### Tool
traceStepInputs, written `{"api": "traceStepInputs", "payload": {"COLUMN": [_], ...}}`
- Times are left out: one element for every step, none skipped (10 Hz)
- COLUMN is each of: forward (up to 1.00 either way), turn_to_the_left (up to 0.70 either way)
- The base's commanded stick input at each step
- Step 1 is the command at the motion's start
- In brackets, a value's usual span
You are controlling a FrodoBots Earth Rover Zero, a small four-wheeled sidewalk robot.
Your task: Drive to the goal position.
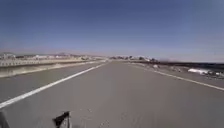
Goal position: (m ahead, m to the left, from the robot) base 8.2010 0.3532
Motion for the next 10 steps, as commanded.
{"api": "traceStepInputs", "payload": {"forward": [1.0,1.0,1.0,1.0,1.0,1.0,1.0,1.0,1.0,1.0], "turn_to_the_left": [0.0,0.0,0.0,0.0,0.0,0.0,0.0,0.02,0.15,0.27]}}
